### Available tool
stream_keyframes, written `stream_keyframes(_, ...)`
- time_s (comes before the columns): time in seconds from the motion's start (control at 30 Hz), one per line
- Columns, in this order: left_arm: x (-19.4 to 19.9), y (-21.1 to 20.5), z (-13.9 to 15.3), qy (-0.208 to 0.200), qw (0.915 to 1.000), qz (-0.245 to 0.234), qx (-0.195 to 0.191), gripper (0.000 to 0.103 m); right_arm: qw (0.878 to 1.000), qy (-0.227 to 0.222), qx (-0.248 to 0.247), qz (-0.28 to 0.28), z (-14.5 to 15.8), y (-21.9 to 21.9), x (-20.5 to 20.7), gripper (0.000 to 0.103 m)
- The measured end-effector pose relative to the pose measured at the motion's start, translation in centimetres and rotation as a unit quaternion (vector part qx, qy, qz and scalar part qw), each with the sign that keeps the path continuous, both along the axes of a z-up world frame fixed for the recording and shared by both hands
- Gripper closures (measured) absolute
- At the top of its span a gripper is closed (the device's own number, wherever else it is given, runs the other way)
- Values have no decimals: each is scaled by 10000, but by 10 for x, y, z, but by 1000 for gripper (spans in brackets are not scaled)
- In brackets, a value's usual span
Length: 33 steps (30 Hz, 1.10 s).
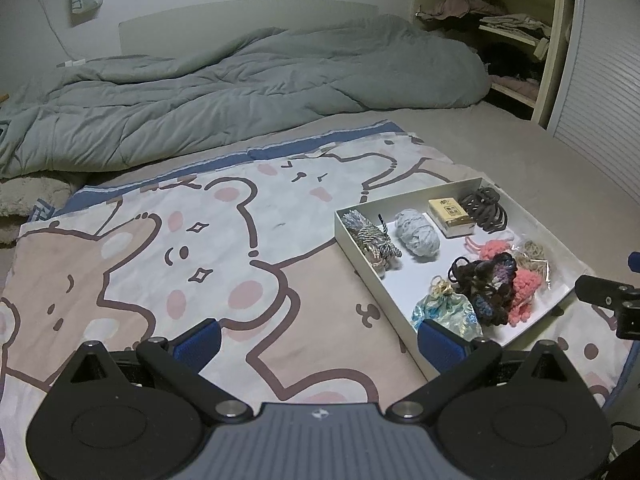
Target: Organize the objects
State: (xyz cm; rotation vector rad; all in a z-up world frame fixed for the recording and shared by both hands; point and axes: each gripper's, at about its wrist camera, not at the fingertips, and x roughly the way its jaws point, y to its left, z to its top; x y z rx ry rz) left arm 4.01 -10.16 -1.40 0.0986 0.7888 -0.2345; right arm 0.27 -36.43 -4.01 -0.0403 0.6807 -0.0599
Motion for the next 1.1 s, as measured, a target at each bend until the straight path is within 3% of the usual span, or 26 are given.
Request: stream_keyframes(1.1, 0, -3, -1, 46, 10000, -2, -72, 0, 10000, 79, -37, -3, -4, 1, 2, 0)
